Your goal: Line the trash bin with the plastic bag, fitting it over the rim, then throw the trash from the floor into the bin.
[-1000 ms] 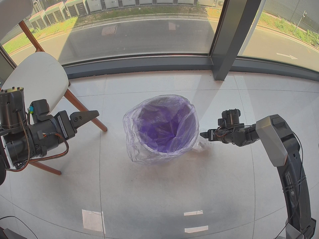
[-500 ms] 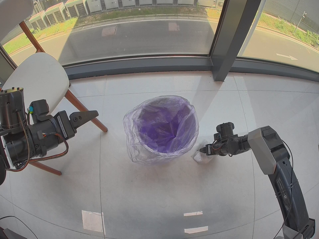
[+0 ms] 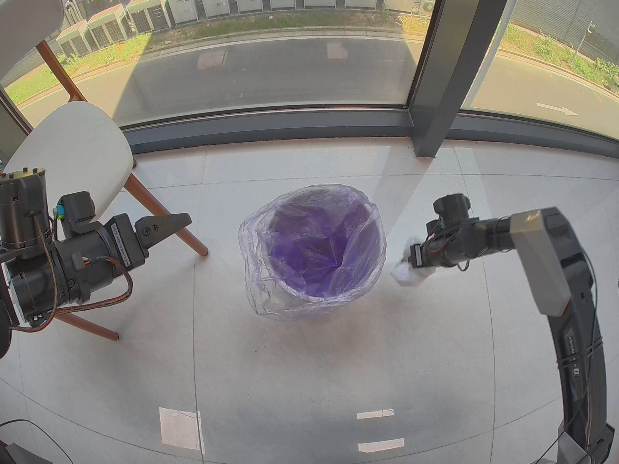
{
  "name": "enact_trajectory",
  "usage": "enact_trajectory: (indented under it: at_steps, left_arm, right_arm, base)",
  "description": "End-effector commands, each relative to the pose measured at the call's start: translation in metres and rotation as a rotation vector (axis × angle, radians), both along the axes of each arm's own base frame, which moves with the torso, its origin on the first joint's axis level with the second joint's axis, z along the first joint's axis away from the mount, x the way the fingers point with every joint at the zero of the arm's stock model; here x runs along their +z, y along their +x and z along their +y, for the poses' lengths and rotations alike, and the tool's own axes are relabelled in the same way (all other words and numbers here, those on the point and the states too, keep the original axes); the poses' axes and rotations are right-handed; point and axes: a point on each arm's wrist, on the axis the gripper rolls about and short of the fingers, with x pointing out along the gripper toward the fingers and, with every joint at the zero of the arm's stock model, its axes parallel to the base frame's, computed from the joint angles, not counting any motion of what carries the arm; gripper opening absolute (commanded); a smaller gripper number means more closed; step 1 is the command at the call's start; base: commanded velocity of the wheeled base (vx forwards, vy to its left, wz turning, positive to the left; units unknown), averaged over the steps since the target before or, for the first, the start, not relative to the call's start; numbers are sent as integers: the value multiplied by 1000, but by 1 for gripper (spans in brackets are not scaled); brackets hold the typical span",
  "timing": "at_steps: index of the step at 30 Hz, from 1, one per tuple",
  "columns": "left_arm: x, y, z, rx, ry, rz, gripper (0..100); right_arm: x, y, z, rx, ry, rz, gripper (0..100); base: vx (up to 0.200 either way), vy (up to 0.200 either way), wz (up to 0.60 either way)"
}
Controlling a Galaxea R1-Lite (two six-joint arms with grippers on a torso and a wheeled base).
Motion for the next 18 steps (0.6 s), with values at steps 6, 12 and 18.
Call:
enact_trajectory:
  at_steps: [6, 12, 18]
  left_arm:
    - [8, -10, 3, -11, 20, -54, 100]
    - [11, -9, 3, -12, 19, -63, 100]
    - [12, -9, 3, -10, 19, -68, 100]
  right_arm:
    - [232, -90, -21, 24, 17, -233, 0]
    - [278, -130, 15, 124, 61, -337, 0]
    - [274, -153, 58, 238, 75, -321, 0]
  base:
    - [0, 0, 0]
    - [0, 0, 0]
    - [0, 0, 0]
